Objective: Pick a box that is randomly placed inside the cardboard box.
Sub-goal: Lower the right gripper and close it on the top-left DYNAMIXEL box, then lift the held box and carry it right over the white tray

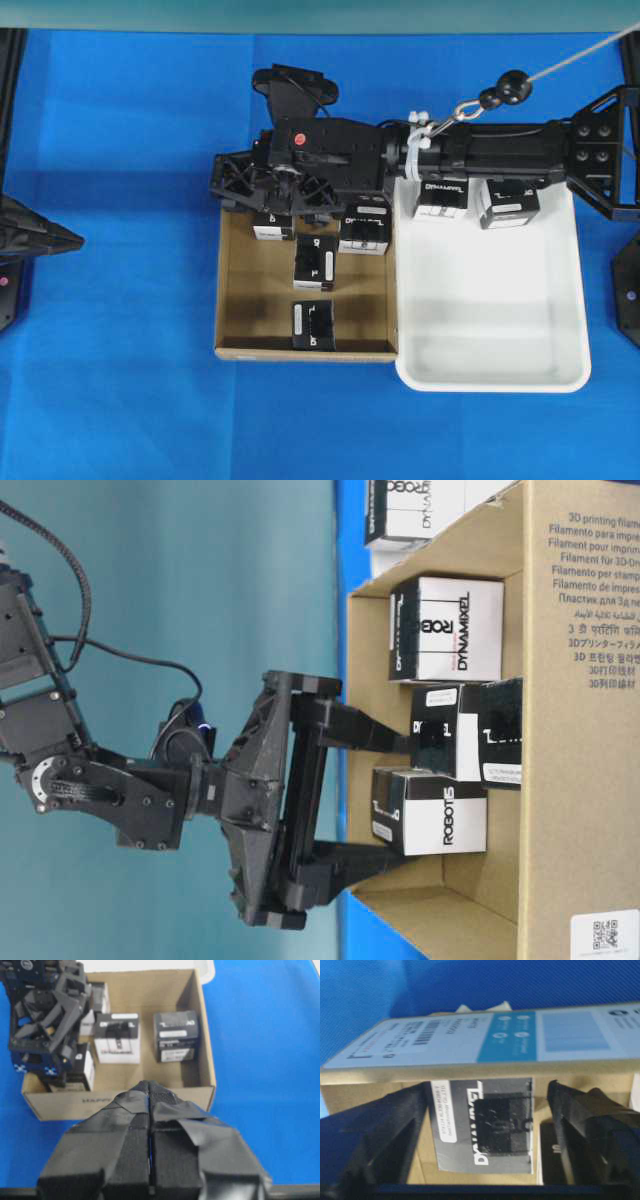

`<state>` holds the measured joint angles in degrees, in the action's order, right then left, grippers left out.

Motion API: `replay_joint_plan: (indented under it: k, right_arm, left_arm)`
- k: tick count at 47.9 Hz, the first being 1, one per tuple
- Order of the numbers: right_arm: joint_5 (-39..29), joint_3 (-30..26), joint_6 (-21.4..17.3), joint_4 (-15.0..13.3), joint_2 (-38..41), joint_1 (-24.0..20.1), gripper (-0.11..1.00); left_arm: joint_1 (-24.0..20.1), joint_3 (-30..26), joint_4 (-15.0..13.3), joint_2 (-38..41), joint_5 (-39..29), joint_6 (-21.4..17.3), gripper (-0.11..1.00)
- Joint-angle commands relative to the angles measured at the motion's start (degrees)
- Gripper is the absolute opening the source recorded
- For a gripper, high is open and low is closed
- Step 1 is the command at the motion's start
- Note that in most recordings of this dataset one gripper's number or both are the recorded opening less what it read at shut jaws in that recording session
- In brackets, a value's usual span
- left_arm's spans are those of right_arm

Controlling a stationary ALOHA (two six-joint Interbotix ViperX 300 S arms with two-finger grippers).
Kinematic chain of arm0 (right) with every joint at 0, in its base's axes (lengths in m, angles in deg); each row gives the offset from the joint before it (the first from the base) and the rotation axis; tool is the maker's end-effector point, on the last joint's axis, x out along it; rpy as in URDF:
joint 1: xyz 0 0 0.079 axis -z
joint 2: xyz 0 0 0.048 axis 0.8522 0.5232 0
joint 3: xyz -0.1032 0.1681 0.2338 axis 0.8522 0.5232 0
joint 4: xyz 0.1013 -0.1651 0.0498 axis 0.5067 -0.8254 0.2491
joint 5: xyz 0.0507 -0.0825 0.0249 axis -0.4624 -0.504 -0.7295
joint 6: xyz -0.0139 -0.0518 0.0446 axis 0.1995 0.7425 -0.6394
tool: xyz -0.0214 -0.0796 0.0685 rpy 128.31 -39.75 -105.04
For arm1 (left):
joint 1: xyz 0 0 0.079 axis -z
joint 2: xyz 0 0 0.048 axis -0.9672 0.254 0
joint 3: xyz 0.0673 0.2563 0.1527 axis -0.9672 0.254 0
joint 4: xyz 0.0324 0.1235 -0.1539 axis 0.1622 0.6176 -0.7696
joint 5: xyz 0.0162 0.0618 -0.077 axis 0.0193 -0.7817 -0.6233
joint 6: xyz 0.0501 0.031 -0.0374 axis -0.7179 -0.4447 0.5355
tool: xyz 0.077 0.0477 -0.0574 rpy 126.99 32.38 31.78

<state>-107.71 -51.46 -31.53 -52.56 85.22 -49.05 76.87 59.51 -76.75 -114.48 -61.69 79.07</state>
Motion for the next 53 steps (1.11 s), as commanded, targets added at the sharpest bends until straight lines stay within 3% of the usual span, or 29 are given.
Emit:
replay_joint_plan:
  k: [1,6,18,28,46,53]
  right_arm:
    - [-0.2,-0.6,-0.2,-0.2,0.0,-0.7,0.78]
    - [0.1,-0.8,-0.1,-0.3,-0.4,-0.8,0.61]
    - [0.0,-1.2,0.5,-0.2,-2.1,-0.9,0.61]
    - [-1.5,-2.6,3.4,-0.3,-8.5,-1.2,0.61]
    - [-15.5,-2.7,7.4,-2.5,-23.3,-3.2,0.61]
    - [-17.8,-1.6,7.6,-2.5,-26.1,-4.4,0.61]
  left_arm:
    - [0.0,-0.6,0.2,0.4,0.4,-0.1,-0.07]
    - [0.1,-0.6,0.1,0.3,0.4,-0.2,-0.07]
    - [0.1,-0.4,0.2,0.2,-0.3,-0.1,-0.07]
    - [0.0,-0.8,0.2,-1.2,-3.2,-0.3,-0.07]
    - [0.1,-0.9,0.2,-2.9,-6.5,-0.1,-0.07]
    - [0.1,-0.9,0.2,-3.0,-6.5,-0.1,-0.07]
